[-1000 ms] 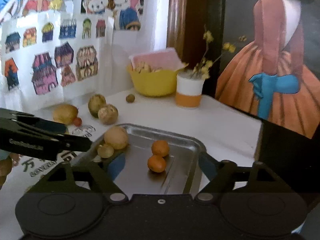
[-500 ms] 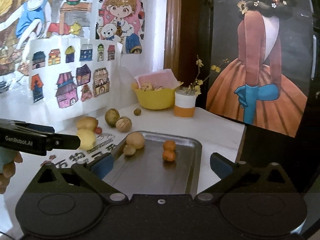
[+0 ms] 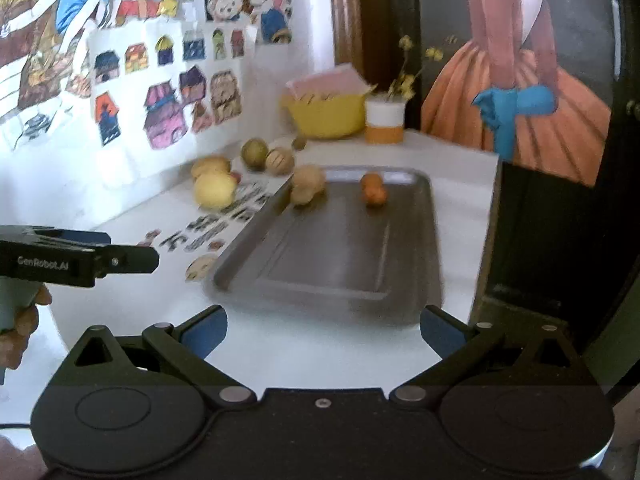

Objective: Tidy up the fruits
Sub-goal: 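Lift both open tools away from the tray toward the remaining fruits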

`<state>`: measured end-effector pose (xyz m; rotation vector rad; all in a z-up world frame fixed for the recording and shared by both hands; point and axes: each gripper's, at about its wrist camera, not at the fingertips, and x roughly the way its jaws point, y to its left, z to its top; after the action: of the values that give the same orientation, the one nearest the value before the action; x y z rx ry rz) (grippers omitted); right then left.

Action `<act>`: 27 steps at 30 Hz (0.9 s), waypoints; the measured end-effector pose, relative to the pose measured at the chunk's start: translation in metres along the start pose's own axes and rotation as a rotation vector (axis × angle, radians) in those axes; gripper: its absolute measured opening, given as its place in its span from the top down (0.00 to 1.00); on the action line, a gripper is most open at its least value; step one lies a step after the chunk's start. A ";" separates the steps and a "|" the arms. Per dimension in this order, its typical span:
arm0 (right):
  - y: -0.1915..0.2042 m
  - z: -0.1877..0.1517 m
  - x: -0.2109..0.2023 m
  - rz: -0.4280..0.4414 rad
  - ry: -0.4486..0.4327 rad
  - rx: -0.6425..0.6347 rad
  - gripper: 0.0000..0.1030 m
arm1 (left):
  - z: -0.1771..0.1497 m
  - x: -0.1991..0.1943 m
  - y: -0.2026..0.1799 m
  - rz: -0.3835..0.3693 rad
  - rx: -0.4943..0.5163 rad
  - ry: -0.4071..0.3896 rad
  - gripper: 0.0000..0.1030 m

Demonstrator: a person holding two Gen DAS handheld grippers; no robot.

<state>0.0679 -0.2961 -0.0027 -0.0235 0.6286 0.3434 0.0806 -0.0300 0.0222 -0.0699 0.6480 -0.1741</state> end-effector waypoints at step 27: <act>0.082 0.115 0.075 0.192 -0.089 -0.328 0.01 | 0.057 0.031 0.093 0.166 -0.104 -0.023 0.00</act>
<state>0.1639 -0.1818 0.0542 -0.2620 0.4817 0.6274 0.1525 0.0561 0.0380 -0.1173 0.6363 0.0202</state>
